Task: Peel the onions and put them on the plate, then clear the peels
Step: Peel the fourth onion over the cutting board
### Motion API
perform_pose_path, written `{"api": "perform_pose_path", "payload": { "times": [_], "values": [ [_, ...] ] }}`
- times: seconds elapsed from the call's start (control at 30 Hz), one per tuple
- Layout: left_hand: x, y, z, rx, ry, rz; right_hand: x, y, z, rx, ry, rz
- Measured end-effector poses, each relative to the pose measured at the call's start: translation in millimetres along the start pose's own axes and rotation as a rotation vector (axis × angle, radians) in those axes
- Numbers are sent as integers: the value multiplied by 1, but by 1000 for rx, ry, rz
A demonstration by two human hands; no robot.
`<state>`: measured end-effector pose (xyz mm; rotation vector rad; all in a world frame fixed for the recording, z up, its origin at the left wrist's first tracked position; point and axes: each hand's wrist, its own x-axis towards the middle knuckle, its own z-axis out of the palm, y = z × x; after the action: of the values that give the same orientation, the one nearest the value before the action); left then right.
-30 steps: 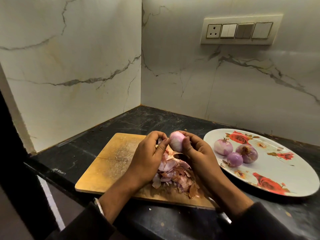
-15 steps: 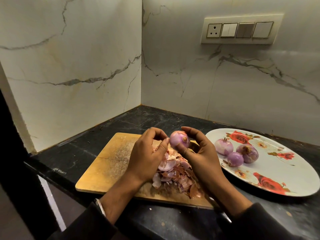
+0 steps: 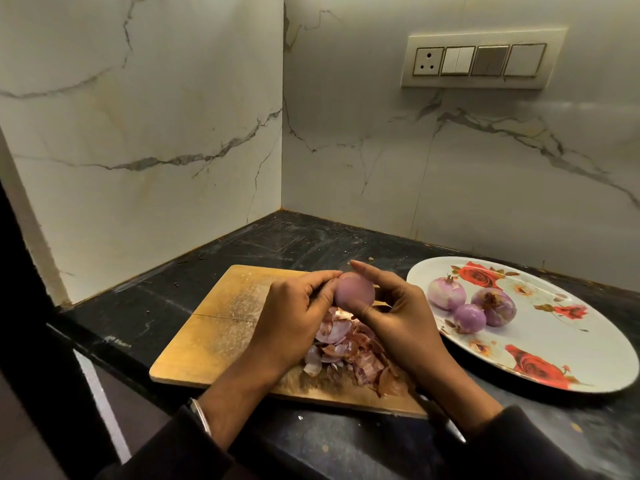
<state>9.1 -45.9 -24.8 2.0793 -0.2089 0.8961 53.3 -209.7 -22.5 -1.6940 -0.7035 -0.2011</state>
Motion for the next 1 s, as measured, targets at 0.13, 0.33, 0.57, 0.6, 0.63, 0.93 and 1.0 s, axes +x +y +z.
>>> {"api": "perform_pose_path", "payload": {
  "times": [0.13,0.33,0.57,0.6,0.63,0.93,1.0],
  "values": [
    [-1,1,-1,-12,4,-3,-1,-1,2,-25,14,-37],
    [0,-2,-2,-7,50,-44,-2,1,4,-48,6,-84],
    [2,-1,0,-171,-2,-114,-1,-4,0,98,13,17],
    [3,-1,1,-194,-23,-133,-1,-4,0,122,10,33],
    [3,-2,1,-206,-44,-147,-1,-5,1,137,9,45],
    [3,-4,-1,-197,-45,-179,-3,-3,4,189,19,91],
    [2,-4,-1,-170,-43,-176,-3,-1,5,198,14,101]
  ]
}}
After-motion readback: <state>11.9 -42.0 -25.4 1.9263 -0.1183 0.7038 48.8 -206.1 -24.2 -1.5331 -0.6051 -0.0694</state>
